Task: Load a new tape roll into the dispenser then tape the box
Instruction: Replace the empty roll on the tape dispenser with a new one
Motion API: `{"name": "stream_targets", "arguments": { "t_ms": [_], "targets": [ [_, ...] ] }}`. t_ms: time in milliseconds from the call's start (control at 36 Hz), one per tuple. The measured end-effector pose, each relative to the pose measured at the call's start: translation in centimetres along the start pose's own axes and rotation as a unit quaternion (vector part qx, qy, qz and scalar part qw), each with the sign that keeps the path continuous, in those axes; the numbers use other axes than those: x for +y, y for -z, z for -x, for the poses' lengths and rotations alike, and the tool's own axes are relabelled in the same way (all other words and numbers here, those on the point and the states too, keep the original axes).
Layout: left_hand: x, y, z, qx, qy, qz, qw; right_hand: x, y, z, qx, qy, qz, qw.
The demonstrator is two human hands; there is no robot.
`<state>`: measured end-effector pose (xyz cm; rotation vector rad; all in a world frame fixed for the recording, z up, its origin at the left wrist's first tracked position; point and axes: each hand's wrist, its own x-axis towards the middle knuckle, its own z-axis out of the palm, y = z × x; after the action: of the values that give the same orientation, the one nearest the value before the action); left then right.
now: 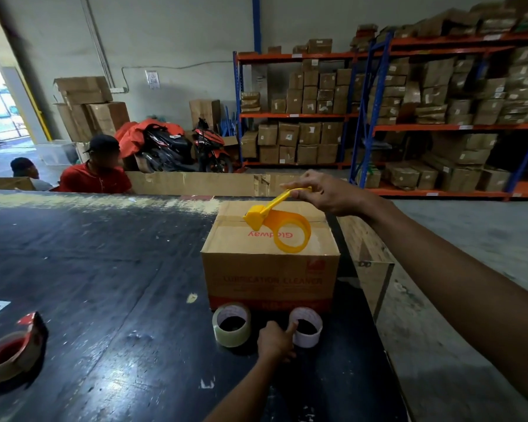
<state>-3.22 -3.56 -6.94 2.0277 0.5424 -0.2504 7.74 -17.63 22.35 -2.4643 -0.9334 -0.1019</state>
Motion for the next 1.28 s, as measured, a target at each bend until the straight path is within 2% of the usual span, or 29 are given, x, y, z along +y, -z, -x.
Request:
{"name": "stream_targets", "arguments": {
  "t_ms": [83,167,222,306,361,417,472,556,611,833,944,1028,1111,1278],
  "targets": [
    [-1.5,-0.2,-1.3,0.025,-0.014,-0.029,0.999,-0.2,-0.1,-0.4,-0.003,-0.006,0.003,1.0],
    [-1.6,0.8,0.0,0.09,-0.028,-0.085,0.992,0.0,-0.2,-0.4,-0.004,-0.008,0.003,1.0],
    [-1.6,2.1,1.6,0.175,-0.085,-0.086,0.977,0.1,-0.2,-0.5,-0.001,-0.008,-0.004,1.0],
    [-2.4,4.8,1.9,0.287,-0.208,-0.021,0.935,0.3,-0.3,-0.5,0.007,-0.01,-0.009,1.0],
    [-3.5,6.6,0.7,0.338,-0.245,-0.041,0.908,0.3,-0.3,-0.7,0.01,-0.008,-0.011,1.0],
    [-4.5,8.3,-0.8,0.323,-0.231,-0.095,0.913,0.3,-0.4,-0.8,0.013,-0.009,-0.011,1.0],
    [-5.5,9.6,-2.3,0.235,-0.179,-0.148,0.944,0.4,-0.6,-1.2,0.013,-0.012,-0.01,1.0],
    [-6.8,10.9,-3.5,0.088,-0.112,-0.156,0.977,0.3,-1.0,-1.6,0.015,-0.015,-0.008,1.0],
    [-7.5,11.0,-3.9,0.068,-0.099,-0.159,0.98,0.3,-1.3,-1.8,0.016,-0.016,-0.009,1.0],
    [-7.8,9.2,-0.9,0.182,-0.161,-0.019,0.97,0.0,-1.4,-2.2,0.02,-0.017,-0.008,1.0],
    [-5.7,8.1,2.1,0.233,-0.263,0.02,0.936,-0.1,-1.3,-2.2,0.019,-0.015,-0.012,1.0],
    [-2.1,7.5,4.3,0.283,-0.328,0.076,0.898,-0.4,-1.3,-2.2,0.016,-0.015,-0.016,1.0],
    [1.8,7.5,5.9,0.293,-0.388,0.128,0.864,-0.8,-1.4,-2.1,0.017,-0.008,-0.016,1.0],
    [7.2,7.9,7.2,0.301,-0.427,0.162,0.837,-2.0,-1.5,-1.5,0.017,0.004,-0.023,1.0]
  ]
}}
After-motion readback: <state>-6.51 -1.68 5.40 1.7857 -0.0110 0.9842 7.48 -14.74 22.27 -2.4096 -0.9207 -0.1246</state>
